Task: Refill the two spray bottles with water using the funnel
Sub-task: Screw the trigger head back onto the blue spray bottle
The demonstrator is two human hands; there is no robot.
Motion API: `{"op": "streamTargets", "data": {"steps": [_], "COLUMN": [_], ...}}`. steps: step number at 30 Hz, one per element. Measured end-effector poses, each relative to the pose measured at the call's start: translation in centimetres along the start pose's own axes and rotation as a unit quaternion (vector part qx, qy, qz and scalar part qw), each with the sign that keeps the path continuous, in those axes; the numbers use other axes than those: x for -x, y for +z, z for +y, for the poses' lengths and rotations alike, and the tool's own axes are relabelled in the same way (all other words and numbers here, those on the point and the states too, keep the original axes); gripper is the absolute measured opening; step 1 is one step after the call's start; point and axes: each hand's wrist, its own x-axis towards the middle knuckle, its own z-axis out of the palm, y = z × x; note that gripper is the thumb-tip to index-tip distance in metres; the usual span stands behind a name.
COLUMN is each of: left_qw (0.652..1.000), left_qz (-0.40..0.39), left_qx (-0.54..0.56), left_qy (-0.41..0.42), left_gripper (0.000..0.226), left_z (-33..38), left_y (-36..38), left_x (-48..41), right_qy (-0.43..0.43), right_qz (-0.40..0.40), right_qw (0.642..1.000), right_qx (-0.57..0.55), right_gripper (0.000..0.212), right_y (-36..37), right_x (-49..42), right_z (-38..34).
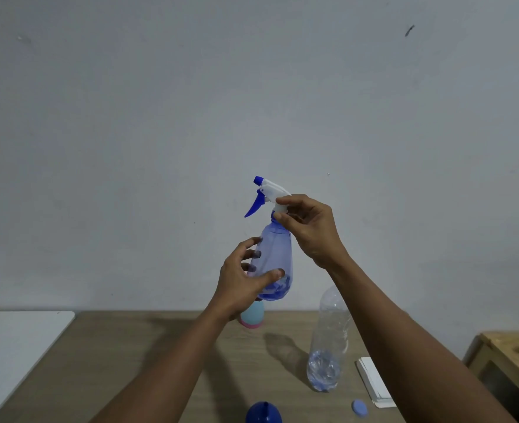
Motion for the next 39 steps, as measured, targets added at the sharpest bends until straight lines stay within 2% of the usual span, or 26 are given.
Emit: {"op": "streamTargets", "data": {"steps": [7, 16, 21, 26, 28, 31, 36, 39], "left_qw": [1.0, 1.0, 1.0, 1.0, 1.0, 1.0, 1.0, 1.0], "left_qz": [-0.003, -0.008, 0.003, -0.002, -0.001, 0.0, -0.002, 0.002], "left_qx": [0.017, 0.017, 0.011, 0.011, 0.019, 0.015, 0.016, 0.025], "left_qy": [-0.005, -0.008, -0.004, -0.002, -0.009, -0.008, -0.004, -0.007], "left_gripper": [0.076, 0.074, 0.076, 0.075, 0.076, 0.078, 0.076, 0.081], "left_z": [0.1, 0.4, 0.8, 0.8, 1.0, 1.1, 1.5, 1.8], "left_y": [0.3, -0.2, -0.7, -0.4, -0.3, -0.8, -0.4, -0.4], "left_x": [0.2, 0.6, 0.4, 1.0, 1.1, 0.9, 1.3, 1.4], "right_qy": [-0.005, 0.0, -0.003, -0.009, -0.008, 0.001, -0.006, -0.004], "right_qz": [0.003, -0.006, -0.029, 0.0, -0.006, -0.021, 0.012, -0.003], "right_qw": [1.0, 1.0, 0.999, 1.0, 1.0, 1.0, 1.0, 1.0], "right_qx": [0.005, 0.015, -0.014, 0.024, 0.011, -0.012, 0.02, 0.004], "right_gripper": [0.02, 0.023, 0.028, 0.027, 0.021, 0.025, 0.027, 0.022], "right_y": [0.3, 0.3, 0.1, 0.5, 0.4, 0.5, 1.2, 0.9], "right_x": [-0.1, -0.1, -0.1, 0.0, 0.0, 0.1, 0.2, 0.3], "right_z": [-0.2, -0.5, -0.9, -1.2, -1.0, -1.2, -1.8, -1.7]}}
